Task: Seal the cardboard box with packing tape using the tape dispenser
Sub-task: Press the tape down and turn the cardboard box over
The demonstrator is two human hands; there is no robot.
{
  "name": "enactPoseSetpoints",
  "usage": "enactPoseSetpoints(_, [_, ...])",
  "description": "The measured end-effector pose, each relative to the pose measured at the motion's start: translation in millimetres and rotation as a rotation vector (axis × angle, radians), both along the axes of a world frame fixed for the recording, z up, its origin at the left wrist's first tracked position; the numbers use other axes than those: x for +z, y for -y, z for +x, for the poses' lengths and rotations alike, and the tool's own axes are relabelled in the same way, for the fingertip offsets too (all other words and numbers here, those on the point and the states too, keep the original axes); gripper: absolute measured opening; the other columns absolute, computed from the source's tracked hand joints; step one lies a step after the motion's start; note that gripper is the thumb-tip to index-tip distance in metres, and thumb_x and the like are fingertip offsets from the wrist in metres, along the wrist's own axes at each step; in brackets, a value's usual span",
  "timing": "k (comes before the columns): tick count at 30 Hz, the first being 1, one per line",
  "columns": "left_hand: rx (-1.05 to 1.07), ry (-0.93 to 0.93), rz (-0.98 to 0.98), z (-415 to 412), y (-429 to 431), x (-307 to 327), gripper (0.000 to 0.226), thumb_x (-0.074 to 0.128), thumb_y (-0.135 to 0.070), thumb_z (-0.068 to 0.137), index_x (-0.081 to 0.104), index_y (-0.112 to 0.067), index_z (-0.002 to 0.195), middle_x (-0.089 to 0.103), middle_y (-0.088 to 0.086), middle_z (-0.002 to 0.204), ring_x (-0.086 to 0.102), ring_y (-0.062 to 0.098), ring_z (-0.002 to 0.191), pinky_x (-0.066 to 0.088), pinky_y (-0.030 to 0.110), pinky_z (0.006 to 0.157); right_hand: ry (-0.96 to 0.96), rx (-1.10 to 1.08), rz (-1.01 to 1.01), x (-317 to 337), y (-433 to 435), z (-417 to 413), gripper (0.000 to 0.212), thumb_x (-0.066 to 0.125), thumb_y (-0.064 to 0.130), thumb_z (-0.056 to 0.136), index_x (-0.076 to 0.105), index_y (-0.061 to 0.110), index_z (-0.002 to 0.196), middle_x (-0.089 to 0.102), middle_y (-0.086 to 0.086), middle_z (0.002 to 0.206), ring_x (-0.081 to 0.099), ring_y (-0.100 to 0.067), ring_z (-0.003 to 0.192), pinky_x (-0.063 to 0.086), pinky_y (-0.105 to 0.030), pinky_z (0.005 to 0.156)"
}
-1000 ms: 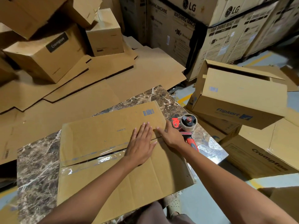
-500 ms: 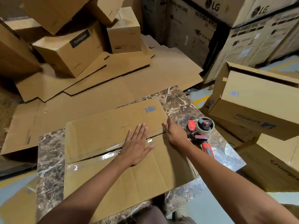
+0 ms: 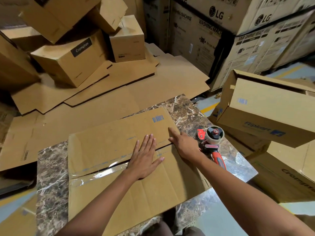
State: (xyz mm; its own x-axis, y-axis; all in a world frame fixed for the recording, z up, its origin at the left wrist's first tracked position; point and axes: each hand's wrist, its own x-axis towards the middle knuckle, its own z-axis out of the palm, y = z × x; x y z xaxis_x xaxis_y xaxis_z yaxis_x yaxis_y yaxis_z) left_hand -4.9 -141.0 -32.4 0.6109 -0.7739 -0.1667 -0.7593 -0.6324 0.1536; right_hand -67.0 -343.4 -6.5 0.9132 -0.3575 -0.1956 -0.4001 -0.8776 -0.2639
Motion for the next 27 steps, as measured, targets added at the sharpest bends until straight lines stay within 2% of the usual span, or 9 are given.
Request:
enactPoseSetpoints(2, [-0.038,-0.006,-0.019,0.8,-3.3,2.9,0.085,0.001,-0.071,0.089,-0.017,-0.018,0.153,-0.028,-0.002,0.159,-0.031,0.012,0.143,-0.01,0.047,0.12,-0.004,-0.101,0.04,-0.8,-8.9,1.5,0.054,0.032,0.043,0.104,0.009,0.037,0.152,0.044,-0.022,0.139,0.055,-0.042,0.119,0.05,-0.056,0.09])
enactPoseSetpoints(4, [-0.109,0.003,-0.037,1.3,-7.3,4.5,0.08,0.01,-0.066,0.095,-0.014,-0.019,0.154,-0.024,-0.003,0.16,-0.029,0.01,0.144,-0.007,0.049,0.12,0.034,-0.143,-0.065,-2.5,-26.4,2.1,0.062,0.025,0.049,0.102,0.001,0.028,0.156,0.011,-0.017,0.162,0.02,-0.042,0.147,0.023,-0.065,0.111])
enactPoseSetpoints(6, [-0.179,0.034,-0.035,2.9,-12.0,4.9,0.077,0.014,-0.063,0.097,-0.01,-0.018,0.155,-0.021,-0.004,0.161,-0.027,0.01,0.145,-0.004,0.05,0.121,0.083,-0.079,-0.146,-4.6,-44.9,0.5,0.069,0.017,0.056,0.1,-0.004,0.023,0.156,-0.007,-0.014,0.164,-0.004,-0.037,0.151,0.004,-0.064,0.115])
enactPoseSetpoints(8, [-0.226,0.052,-0.002,5.5,-15.3,5.7,0.077,0.012,-0.064,0.097,-0.009,-0.018,0.155,-0.02,-0.003,0.162,-0.026,0.01,0.145,-0.003,0.05,0.121,0.066,-0.045,-0.145,-9.0,-54.1,-3.2,0.069,0.012,0.061,0.099,-0.007,0.027,0.156,-0.011,-0.013,0.163,-0.013,-0.034,0.15,0.0,-0.061,0.117])
enactPoseSetpoints(12, [-0.292,0.057,0.021,9.1,-26.5,7.4,0.077,0.012,-0.065,0.097,-0.011,-0.019,0.155,-0.022,-0.004,0.161,-0.027,0.009,0.145,-0.003,0.046,0.122,0.019,-0.033,-0.147,-12.5,-47.7,-5.2,0.072,0.005,0.067,0.095,-0.005,0.031,0.156,-0.015,-0.012,0.163,-0.016,-0.033,0.15,0.008,-0.057,0.118])
enactPoseSetpoints(15, [-0.343,0.046,0.013,11.3,-53.3,6.6,0.075,0.013,-0.065,0.099,-0.013,-0.021,0.154,-0.023,-0.007,0.161,-0.024,0.008,0.146,-0.005,0.042,0.121,0.007,-0.02,-0.158,-13.4,-47.1,-4.5,0.07,0.007,0.064,0.096,-0.006,0.03,0.156,-0.016,-0.013,0.163,-0.016,-0.034,0.15,0.013,-0.055,0.117])
enactPoseSetpoints(21, [-0.362,0.021,0.035,13.6,-96.5,9.7,0.075,0.016,-0.064,0.1,-0.013,-0.022,0.154,-0.021,-0.007,0.161,-0.021,0.007,0.147,-0.006,0.039,0.12,0.001,-0.034,-0.156,-12.6,-48.5,-4.2,0.071,0.009,0.065,0.097,-0.006,0.029,0.156,-0.016,-0.013,0.163,-0.015,-0.032,0.15,0.013,-0.053,0.118])
enactPoseSetpoints(24, [-0.338,0.03,0.013,11.1,-95.1,10.8,0.073,0.017,-0.063,0.1,-0.011,-0.023,0.155,-0.019,-0.008,0.162,-0.02,0.006,0.147,-0.005,0.039,0.12,0.015,-0.071,-0.139,-8.7,-49.2,-3.9,0.081,0.01,0.073,0.092,-0.004,0.026,0.156,-0.012,-0.012,0.164,-0.013,-0.031,0.151,0.009,-0.057,0.118])
enactPoseSetpoints(27, [-0.272,0.029,-0.023,3.4,-91.4,11.7,0.074,0.019,-0.063,0.1,-0.007,-0.022,0.155,-0.017,-0.008,0.162,-0.018,0.006,0.147,-0.005,0.039,0.12,0.025,-0.152,-0.098,-5.5,-57.1,0.3,0.102,0.008,0.089,0.078,0.0,0.025,0.157,-0.01,-0.015,0.164,-0.011,-0.035,0.15,0.004,-0.064,0.114])
